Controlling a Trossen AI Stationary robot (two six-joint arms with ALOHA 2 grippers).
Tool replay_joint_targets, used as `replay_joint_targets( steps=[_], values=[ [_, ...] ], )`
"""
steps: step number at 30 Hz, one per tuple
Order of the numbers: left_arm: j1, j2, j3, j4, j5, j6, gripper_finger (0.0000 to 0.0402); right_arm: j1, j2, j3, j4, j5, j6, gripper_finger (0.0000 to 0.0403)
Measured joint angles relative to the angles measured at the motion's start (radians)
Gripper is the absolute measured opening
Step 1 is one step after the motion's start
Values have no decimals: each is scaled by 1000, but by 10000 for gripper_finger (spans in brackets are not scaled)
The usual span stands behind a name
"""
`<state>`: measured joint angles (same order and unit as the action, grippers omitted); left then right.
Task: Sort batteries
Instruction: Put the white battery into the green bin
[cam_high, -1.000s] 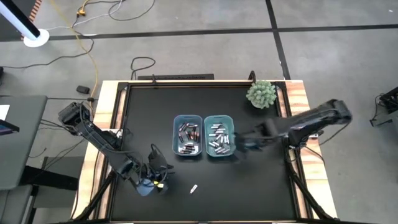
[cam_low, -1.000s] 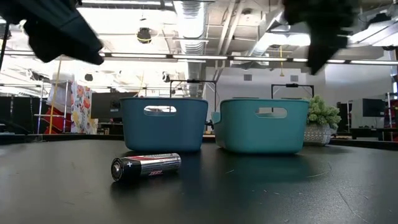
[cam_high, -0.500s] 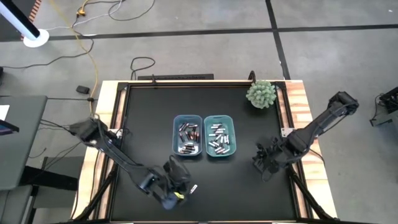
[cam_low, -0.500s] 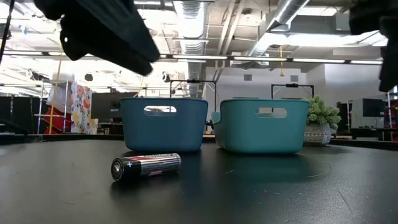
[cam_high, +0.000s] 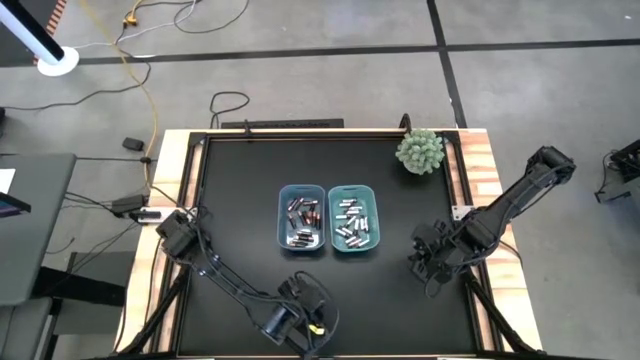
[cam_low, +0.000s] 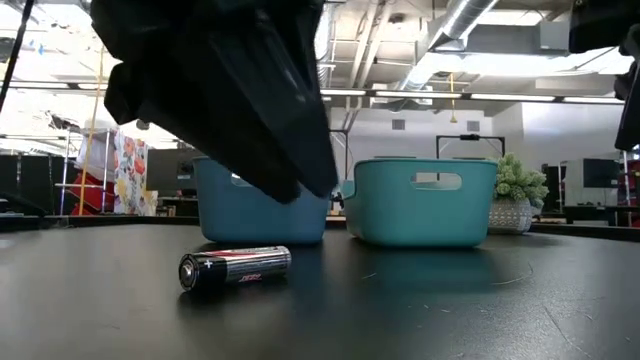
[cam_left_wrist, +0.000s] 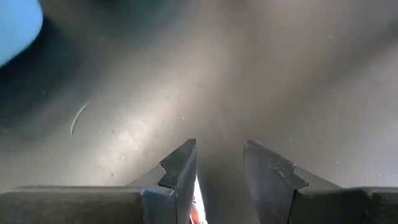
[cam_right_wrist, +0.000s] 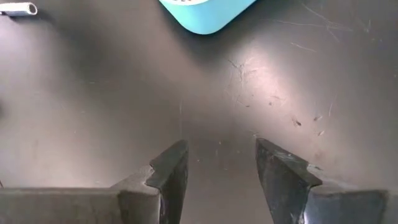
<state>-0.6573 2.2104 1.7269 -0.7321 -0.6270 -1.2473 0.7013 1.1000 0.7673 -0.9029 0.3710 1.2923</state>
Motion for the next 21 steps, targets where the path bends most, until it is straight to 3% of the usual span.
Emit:
replay_joint_targets(
  steps=[5, 11, 21],
  values=[
    [-3, 60, 70, -76, 33, -79, 128, 0, 0, 0, 3, 0, -34, 200],
    [-14, 65, 59, -124, 68, -189, 128, 1, 0, 0, 10, -1, -55, 200],
    [-26, 115, 61, -157, 126, -139, 128, 54, 0, 0, 26, -1, -70, 200]
  ],
)
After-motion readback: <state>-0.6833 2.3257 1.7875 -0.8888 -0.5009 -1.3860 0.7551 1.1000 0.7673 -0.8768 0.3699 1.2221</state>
